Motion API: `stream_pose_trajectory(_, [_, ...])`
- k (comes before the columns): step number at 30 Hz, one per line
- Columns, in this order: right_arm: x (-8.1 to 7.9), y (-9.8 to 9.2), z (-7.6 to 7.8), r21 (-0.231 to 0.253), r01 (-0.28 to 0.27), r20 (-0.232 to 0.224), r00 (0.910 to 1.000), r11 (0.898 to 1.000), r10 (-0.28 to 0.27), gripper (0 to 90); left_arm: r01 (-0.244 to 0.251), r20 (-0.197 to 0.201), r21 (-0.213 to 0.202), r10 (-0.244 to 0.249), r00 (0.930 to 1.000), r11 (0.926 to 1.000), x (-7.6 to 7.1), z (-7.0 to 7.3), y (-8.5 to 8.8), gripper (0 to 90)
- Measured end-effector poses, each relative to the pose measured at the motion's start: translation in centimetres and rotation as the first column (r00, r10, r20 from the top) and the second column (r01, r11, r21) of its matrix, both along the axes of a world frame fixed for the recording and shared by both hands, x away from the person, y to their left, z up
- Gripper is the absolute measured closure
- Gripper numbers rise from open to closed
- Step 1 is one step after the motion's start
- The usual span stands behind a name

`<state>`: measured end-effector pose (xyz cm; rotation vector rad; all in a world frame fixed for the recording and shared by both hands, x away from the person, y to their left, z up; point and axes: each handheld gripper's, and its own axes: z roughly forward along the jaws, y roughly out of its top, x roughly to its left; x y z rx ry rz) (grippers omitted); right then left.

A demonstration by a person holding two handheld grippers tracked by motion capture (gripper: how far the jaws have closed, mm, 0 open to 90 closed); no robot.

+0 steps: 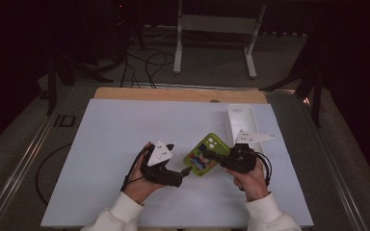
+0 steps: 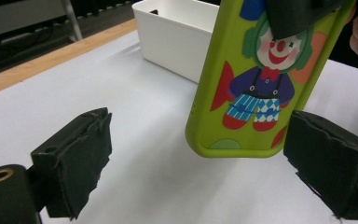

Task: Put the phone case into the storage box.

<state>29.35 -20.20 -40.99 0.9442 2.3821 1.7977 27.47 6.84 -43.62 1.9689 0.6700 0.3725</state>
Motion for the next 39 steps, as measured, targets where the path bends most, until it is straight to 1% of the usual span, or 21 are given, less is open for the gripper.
stream_pose_trajectory(2, [-0.1, 0.1, 0.1, 0.001, -0.014, 0.000, 0.9999, 1.000, 0.014, 88.4, 0.012, -0.013, -0.002, -0.012, 0.9998, 0.9999, 0.1, 0.0, 0.1, 7.3])
stream_pose_trajectory(7, [-0.3, 0.2, 0.3, -0.008, -0.034, 0.010, 0.9994, 0.999, 0.034, 88.4, 0.038, -0.028, -0.009, -0.038, 0.9989, 0.9992, 0.2, -0.2, 0.2, 7.2])
stream_pose_trajectory(12, [-0.6, 0.4, 0.5, -0.013, -0.061, 0.024, 0.9978, 0.998, 0.061, 88.5, 0.062, -0.050, -0.032, -0.063, 0.9968, 0.9976, 0.4, -0.4, 0.4, 9.1])
stream_pose_trajectory(14, [-0.7, 0.5, 0.5, -0.019, -0.072, 0.033, 0.9968, 0.997, 0.073, 88.6, 0.069, -0.058, -0.028, -0.071, 0.9958, 0.9972, 0.5, -0.4, 0.5, 10.1])
stream_pose_trajectory(17, [-0.8, 0.7, 0.6, -0.026, -0.093, 0.047, 0.9945, 0.995, 0.094, 88.5, 0.083, -0.082, -0.019, -0.084, 0.9930, 0.9964, 0.6, -0.5, 0.4, 11.1])
stream_pose_trajectory(19, [-0.9, 0.8, 0.7, -0.033, -0.099, 0.051, 0.9936, 0.995, 0.101, 88.6, 0.093, -0.088, -0.018, -0.094, 0.9917, 0.9955, 0.6, -0.6, 0.3, 11.8])
stream_pose_trajectory(22, [-0.9, 1.0, 0.7, -0.041, -0.113, 0.055, 0.9919, 0.993, 0.115, 88.6, 0.109, -0.090, -0.024, -0.111, 0.9898, 0.9938, 0.5, -0.6, 0.2, 12.8])
stream_pose_trajectory(28, [-1.0, 1.3, 0.7, -0.051, -0.144, 0.060, 0.9873, 0.988, 0.147, 88.6, 0.141, -0.100, -0.011, -0.141, 0.9850, 0.9900, 0.5, -0.7, 0.1, 15.0])
stream_pose_trajectory(32, [-1.1, 1.6, 0.6, -0.054, -0.160, 0.064, 0.9845, 0.986, 0.164, 88.6, 0.162, -0.098, -0.009, -0.162, 0.9818, 0.9867, 0.4, -0.7, 0.0, 15.9])
stream_pose_trajectory(33, [-1.1, 1.6, 0.7, -0.057, -0.165, 0.065, 0.9835, 0.985, 0.169, 88.6, 0.169, -0.097, 0.000, -0.168, 0.9809, 0.9856, 0.4, -0.7, -0.1, 16.6])
stream_pose_trajectory(35, [-1.2, 1.8, 0.7, -0.056, -0.176, 0.069, 0.9813, 0.983, 0.180, 88.6, 0.179, -0.099, 0.003, -0.178, 0.9791, 0.9838, 0.3, -0.7, -0.2, 18.3])
stream_pose_trajectory(39, [-1.2, 2.0, 0.6, -0.057, -0.197, 0.079, 0.9764, 0.979, 0.201, 88.6, 0.207, -0.096, -0.008, -0.206, 0.9737, 0.9784, 0.2, -0.7, -0.3, 22.8])
